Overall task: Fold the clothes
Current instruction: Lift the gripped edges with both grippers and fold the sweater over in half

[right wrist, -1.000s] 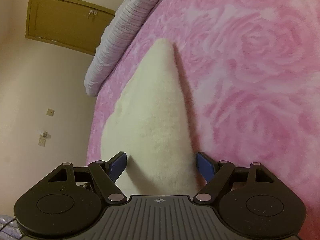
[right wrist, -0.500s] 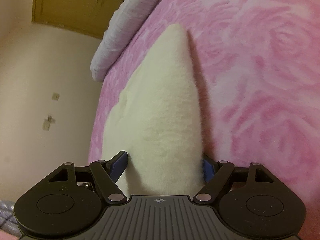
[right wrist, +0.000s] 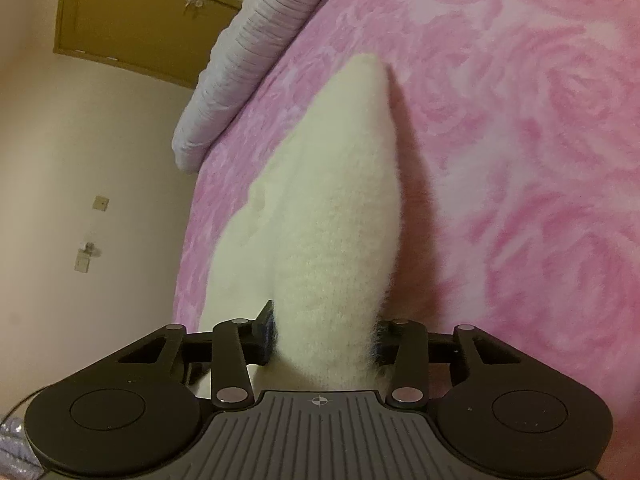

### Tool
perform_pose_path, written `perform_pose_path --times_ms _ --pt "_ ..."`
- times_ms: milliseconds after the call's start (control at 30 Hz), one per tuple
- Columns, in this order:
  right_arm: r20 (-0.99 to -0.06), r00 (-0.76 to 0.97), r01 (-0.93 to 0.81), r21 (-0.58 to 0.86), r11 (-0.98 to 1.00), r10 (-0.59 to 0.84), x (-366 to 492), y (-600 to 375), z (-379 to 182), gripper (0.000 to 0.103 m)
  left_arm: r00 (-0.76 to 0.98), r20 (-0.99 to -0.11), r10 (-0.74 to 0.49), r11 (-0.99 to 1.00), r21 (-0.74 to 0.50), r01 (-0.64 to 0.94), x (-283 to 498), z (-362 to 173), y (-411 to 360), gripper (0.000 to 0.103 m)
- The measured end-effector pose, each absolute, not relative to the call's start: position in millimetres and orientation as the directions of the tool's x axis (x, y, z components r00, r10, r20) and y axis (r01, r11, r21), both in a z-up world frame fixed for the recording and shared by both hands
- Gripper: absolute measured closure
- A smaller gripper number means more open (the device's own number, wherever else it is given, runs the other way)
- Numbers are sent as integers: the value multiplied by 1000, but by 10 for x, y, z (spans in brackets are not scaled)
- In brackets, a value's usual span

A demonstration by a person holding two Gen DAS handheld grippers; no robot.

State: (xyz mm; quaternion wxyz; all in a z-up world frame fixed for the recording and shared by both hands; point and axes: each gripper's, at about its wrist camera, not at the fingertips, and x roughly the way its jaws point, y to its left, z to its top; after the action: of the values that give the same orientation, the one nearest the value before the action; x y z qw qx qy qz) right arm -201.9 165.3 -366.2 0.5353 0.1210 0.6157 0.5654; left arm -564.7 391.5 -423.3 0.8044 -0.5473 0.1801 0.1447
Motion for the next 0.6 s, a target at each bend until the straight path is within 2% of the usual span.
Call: perform_pose_path --times_ms 200,400,600 --pt "-512 -435 -385 849 361 741 -2203 1863 -3161 63 855 -518 29 388 -782 -487 -5797 -3405 4167 59" --pt "-468 -471 -354 877 326 747 -2501 2333 -2536 63 841 -529 113 369 -763 -530 -6242 -2648 4417 60" --pt "-424 -524 -396 889 229 739 -3059 3080 -2177 63 836 -509 204 359 -756 -548 -7027 -2329 4910 59"
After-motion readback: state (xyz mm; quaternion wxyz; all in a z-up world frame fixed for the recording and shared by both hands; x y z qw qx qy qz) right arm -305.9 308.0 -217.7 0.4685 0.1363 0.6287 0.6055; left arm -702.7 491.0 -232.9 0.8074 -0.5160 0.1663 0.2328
